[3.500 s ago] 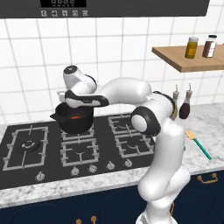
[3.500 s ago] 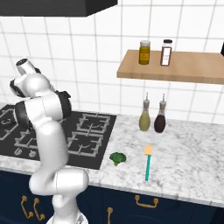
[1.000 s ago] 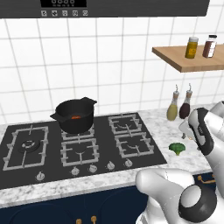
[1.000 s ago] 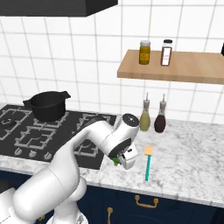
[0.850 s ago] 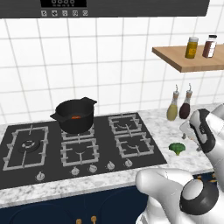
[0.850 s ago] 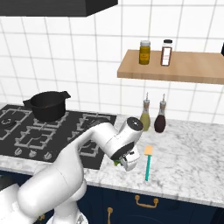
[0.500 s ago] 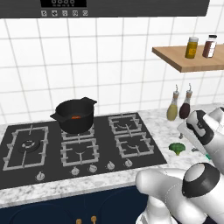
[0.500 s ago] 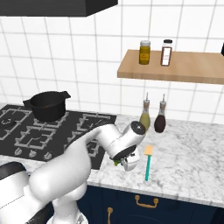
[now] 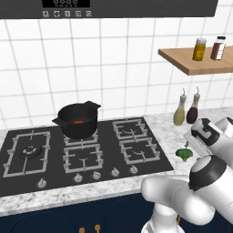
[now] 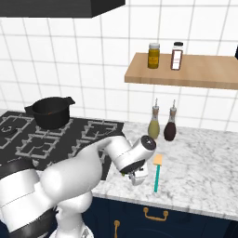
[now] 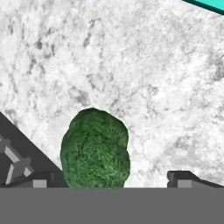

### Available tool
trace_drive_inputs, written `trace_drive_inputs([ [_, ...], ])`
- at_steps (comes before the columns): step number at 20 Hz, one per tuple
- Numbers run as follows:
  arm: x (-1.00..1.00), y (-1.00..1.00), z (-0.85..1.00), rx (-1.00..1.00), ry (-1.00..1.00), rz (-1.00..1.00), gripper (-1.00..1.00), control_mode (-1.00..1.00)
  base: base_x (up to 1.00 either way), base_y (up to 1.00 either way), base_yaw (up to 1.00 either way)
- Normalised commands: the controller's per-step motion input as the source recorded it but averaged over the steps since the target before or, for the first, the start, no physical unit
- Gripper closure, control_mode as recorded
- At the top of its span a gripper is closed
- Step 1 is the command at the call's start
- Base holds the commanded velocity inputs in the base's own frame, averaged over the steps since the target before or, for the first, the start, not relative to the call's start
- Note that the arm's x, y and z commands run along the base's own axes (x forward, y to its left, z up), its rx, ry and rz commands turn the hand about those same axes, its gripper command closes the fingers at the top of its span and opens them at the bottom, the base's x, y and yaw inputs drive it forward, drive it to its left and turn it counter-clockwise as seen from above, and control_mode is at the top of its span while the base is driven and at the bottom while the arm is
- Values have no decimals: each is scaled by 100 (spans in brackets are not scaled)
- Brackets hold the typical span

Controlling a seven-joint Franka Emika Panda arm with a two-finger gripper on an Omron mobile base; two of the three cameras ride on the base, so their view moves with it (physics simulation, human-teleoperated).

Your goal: Put the squash and broccoli in the pot. Retrieve the spatula and lightly stir the vegetables in the pot.

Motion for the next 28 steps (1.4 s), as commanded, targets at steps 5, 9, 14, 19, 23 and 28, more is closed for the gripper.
trace_drive_inputs([
  [5,3,8,-11,3,-5,-3,-100,-100,0,0,0],
  [9,25,19,-11,2,-1,-3,-100,-100,0,0,0],
  [14,37,6,-15,0,0,-2,-100,-100,0,0,0],
  [19,19,1,-31,0,0,-5,100,-100,0,0,0],
  [23,-5,0,-2,0,0,-3,100,-100,0,0,0],
  [28,-46,33,75,0,-6,0,100,-100,0,0,0],
])
